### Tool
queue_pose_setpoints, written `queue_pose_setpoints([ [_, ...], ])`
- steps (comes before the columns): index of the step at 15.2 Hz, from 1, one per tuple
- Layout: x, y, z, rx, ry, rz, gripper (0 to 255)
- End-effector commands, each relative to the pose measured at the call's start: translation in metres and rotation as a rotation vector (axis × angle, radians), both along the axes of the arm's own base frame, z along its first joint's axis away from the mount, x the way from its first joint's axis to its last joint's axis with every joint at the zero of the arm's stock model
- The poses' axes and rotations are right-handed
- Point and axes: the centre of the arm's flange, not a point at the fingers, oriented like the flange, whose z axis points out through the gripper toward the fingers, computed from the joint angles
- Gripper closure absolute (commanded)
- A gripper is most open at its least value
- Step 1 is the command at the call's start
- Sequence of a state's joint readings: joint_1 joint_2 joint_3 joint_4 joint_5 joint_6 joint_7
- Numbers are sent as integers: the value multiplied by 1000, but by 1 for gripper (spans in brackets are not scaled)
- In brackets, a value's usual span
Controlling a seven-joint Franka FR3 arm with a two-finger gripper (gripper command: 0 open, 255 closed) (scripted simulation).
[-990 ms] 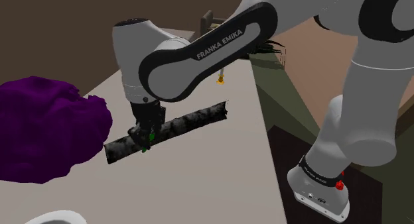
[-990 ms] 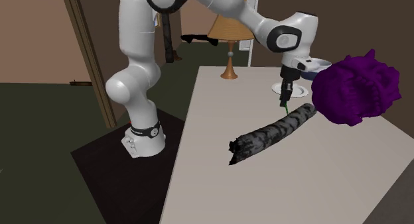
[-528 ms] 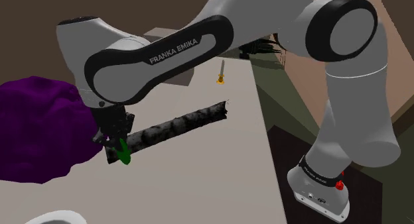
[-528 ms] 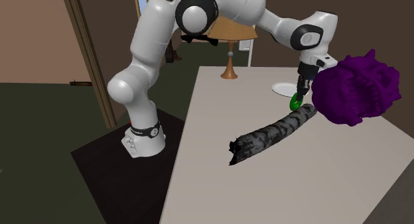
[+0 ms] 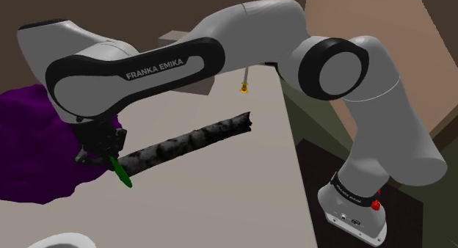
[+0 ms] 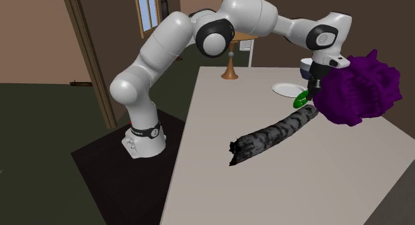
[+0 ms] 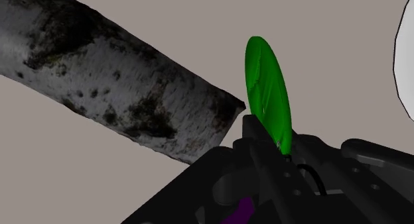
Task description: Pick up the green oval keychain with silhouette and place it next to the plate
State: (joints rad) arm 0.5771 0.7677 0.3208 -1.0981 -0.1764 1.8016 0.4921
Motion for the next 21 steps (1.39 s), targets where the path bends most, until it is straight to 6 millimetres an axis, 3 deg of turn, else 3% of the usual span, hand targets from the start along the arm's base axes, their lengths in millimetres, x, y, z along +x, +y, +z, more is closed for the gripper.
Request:
queue_pose_setpoints([
  [1,6,1,-22,19,-18,-7,255],
  [10,6,1,-69,19,-18,-7,255],
  [17,6,1,-69,19,-18,-7,255],
  [18,-5,-6,-73,21,-18,-7,0],
  [20,-5,0,-71,21,-20,-8,0],
  [21,-7,-7,-71,22,-18,-7,0],
])
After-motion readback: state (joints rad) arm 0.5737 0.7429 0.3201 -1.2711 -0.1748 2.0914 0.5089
